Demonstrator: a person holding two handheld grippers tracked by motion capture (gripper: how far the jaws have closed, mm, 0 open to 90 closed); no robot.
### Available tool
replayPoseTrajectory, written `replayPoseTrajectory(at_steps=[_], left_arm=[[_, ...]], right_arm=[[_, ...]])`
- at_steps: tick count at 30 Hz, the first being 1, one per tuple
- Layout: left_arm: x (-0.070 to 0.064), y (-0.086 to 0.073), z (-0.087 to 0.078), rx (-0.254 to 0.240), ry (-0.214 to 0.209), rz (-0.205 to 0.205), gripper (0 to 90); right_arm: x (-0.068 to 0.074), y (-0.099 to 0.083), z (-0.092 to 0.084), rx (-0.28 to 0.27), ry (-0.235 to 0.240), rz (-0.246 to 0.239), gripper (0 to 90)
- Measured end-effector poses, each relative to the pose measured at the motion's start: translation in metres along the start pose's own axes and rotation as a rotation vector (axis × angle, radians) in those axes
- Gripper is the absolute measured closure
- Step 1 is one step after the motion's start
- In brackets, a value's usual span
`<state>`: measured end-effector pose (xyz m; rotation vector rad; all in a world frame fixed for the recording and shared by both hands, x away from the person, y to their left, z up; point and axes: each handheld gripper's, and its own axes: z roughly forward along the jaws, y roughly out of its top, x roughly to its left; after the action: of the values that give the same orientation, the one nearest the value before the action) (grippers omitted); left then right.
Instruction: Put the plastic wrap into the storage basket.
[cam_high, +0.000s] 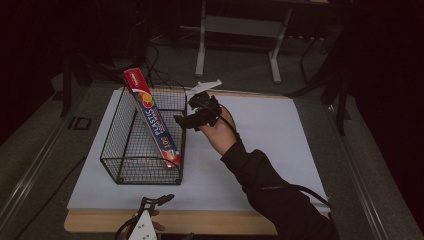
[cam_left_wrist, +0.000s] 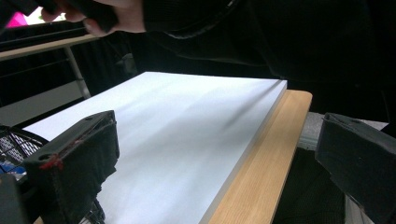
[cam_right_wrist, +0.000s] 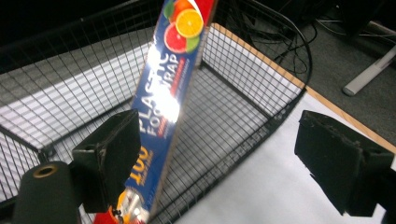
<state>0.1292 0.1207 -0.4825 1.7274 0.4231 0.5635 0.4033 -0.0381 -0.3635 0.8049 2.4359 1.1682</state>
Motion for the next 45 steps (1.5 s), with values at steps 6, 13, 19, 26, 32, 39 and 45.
replayPoseTrajectory(at_steps=[6,13,19,26,32,39,45], left_arm=[[0.001,0.0,0.001,0.003,0.001,-0.001,0.1],[0.0,0.0,0.001,0.007,0.0,0.002,0.1],[0.0,0.0,0.002,0.008,-0.001,0.005,0.1],[-0.001,0.0,0.002,0.01,-0.002,0.003,0.1],[-0.001,0.0,0.003,0.012,-0.004,0.004,0.1],[-0.002,0.0,0.004,0.014,-0.004,0.004,0.1],[-0.002,-0.001,0.004,0.017,-0.005,0.004,0.1]], right_arm=[[-0.013,-0.021,-0.015,-0.016,-0.014,0.001,14.4],[-0.024,-0.043,-0.029,-0.021,-0.008,0.005,14.4],[-0.028,-0.07,-0.04,-0.023,0.003,0.012,14.4],[-0.032,-0.099,-0.05,-0.019,0.024,0.034,14.4],[-0.034,-0.122,-0.06,-0.024,0.016,0.047,14.4],[-0.032,-0.146,-0.072,-0.031,0.009,0.056,14.4],[-0.03,-0.164,-0.079,-0.039,-0.011,0.065,14.4]])
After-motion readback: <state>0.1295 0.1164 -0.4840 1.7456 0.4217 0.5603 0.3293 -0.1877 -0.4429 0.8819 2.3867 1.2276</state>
